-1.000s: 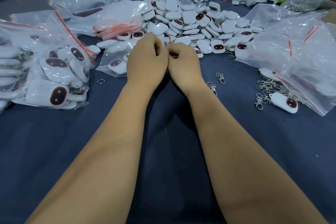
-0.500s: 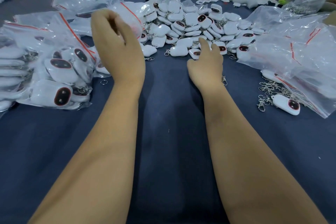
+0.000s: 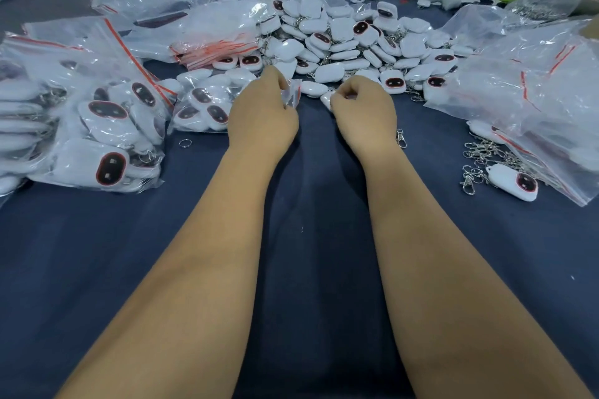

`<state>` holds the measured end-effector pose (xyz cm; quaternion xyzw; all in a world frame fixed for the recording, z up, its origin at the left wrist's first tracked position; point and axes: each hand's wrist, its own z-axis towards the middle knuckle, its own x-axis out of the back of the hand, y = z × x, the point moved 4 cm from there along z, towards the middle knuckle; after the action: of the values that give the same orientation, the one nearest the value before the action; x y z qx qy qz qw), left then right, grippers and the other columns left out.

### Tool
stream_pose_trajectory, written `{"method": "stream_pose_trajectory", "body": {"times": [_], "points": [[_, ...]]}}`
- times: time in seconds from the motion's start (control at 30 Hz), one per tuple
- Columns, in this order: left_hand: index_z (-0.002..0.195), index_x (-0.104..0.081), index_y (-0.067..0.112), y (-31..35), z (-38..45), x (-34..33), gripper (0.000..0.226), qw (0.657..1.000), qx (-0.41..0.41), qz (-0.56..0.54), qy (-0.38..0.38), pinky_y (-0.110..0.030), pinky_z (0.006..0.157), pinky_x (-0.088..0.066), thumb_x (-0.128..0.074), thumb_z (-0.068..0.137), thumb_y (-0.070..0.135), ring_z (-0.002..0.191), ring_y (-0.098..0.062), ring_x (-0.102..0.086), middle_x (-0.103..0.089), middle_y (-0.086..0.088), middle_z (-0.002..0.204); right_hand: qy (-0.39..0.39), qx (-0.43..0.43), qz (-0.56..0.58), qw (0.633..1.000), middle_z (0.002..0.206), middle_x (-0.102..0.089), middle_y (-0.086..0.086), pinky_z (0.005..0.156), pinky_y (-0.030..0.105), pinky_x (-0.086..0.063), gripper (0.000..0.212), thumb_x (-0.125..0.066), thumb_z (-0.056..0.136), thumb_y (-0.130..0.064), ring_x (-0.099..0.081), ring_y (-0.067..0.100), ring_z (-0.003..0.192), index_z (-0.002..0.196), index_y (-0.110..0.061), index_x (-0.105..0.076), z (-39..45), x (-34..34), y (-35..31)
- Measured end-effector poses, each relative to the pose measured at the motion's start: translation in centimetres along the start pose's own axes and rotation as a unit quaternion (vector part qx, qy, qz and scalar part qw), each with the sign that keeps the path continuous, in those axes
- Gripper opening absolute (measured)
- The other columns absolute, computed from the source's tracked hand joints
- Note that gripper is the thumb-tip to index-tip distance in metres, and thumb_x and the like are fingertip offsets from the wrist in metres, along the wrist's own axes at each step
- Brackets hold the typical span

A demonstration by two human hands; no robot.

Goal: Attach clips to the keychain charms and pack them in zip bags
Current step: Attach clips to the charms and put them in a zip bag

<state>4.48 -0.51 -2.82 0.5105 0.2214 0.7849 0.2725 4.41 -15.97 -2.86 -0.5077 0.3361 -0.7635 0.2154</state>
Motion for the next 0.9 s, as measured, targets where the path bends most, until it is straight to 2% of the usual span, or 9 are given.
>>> {"method": "stream_pose_trajectory", "body": {"times": [0.07,0.13,0.2,0.27,0.33,0.4,0.6,0.73,0.9], "points": [[0.113,-0.05,0.012,-0.4,0.1,0.5,0.032,0.999,0.024,-0.007,0.028,-0.033,0.069,-0.032,-0.049,0.083,0.002,0.091,-0.026,-0.052,-0.063,-0.01,0.104,0.008,0.001,0.063,0.998,0.077,-0.059,-0.01,0.061,0.018,-0.039,0.011,-0.051,0.086,-0.016,-0.053,0.011,0.076,0.083,-0.019,-0.062,-0.1,0.0,-0.1],[0.117,-0.05,0.01,-1.0,0.3,1.0,0.034,0.997,0.05,-0.006,0.061,-0.033,0.073,-0.031,-0.048,0.084,0.002,0.098,-0.03,-0.052,-0.059,-0.014,0.112,0.007,0.007,0.092,0.996,0.081,-0.06,-0.012,0.06,0.014,-0.039,0.012,-0.052,0.085,-0.014,-0.053,0.007,0.075,0.084,-0.022,-0.061,-0.3,-0.1,-0.4],[0.12,-0.05,0.008,-1.2,0.3,1.2,0.037,0.995,0.063,-0.004,0.075,-0.032,0.076,-0.032,-0.048,0.084,0.001,0.105,-0.034,-0.051,-0.054,-0.016,0.118,-0.02,0.013,0.075,0.997,0.099,-0.063,-0.008,0.073,0.02,-0.044,0.025,-0.049,0.086,-0.011,-0.056,0.011,0.088,0.104,-0.021,-0.063,-0.4,-0.4,-0.6],[0.122,-0.051,0.008,-1.2,0.3,1.2,0.038,0.995,0.061,-0.006,0.075,-0.033,0.078,-0.033,-0.047,0.084,0.0,0.107,-0.034,-0.051,-0.051,-0.017,0.121,-0.052,0.034,-0.003,0.998,0.125,-0.06,0.0,0.094,0.03,-0.042,0.047,-0.042,0.088,-0.005,-0.053,0.02,0.113,0.129,-0.021,-0.057,-0.5,-0.6,-0.7],[0.121,-0.051,0.01,-1.0,0.3,1.1,0.038,0.997,0.043,-0.015,0.067,-0.034,0.08,-0.036,-0.047,0.085,-0.001,0.106,-0.032,-0.051,-0.053,-0.014,0.119,-0.074,0.068,-0.056,0.993,0.139,-0.054,0.003,0.104,0.036,-0.036,0.059,-0.038,0.087,0.0,-0.045,0.026,0.127,0.14,-0.024,-0.05,-0.6,-0.8,-0.9],[0.118,-0.053,0.012,-0.8,0.3,0.9,0.035,0.998,0.025,-0.028,0.053,-0.035,0.079,-0.039,-0.047,0.085,0.0,0.1,-0.027,-0.052,-0.057,-0.008,0.112,-0.097,0.095,-0.092,0.986,0.143,-0.052,0.003,0.107,0.037,-0.034,0.061,-0.037,0.088,-0.001,-0.042,0.028,0.131,0.143,-0.027,-0.048,-0.6,-1.1,-1.0],[0.11,-0.058,0.014,-0.6,0.2,0.4,0.028,0.999,0.006,-0.03,0.036,-0.03,0.071,-0.035,-0.047,0.085,0.006,0.092,-0.02,-0.05,-0.059,-0.002,0.104,-0.1,0.094,-0.165,0.977,0.122,-0.053,0.007,0.091,0.034,-0.028,0.044,-0.048,0.089,-0.024,-0.04,0.029,0.12,0.132,-0.023,-0.059,-0.2,-1.7,-1.0],[0.106,-0.063,0.02,-0.2,0.2,0.5,0.028,0.999,-0.003,0.023,0.04,-0.033,0.072,-0.037,-0.047,0.086,0.011,0.107,-0.025,-0.052,-0.067,-0.001,0.1,-0.1,0.097,-0.164,0.977,0.127,-0.047,0.004,0.099,0.034,-0.025,0.039,-0.044,0.097,-0.033,-0.035,0.027,0.124,0.132,-0.025,-0.059,-0.2,-1.9,-0.9],[0.11,-0.058,0.02,0.1,-0.1,0.3,0.026,0.999,0.003,0.033,0.023,-0.033,0.07,-0.035,-0.048,0.086,0.014,0.096,-0.023,-0.055,-0.064,0.0,0.106,-0.105,0.112,-0.204,0.967,0.134,-0.046,0.003,0.104,0.037,-0.023,0.041,-0.04,0.101,-0.045,-0.033,0.027,0.126,0.123,-0.019,-0.062,-0.2,-2.3,-0.7]]}}
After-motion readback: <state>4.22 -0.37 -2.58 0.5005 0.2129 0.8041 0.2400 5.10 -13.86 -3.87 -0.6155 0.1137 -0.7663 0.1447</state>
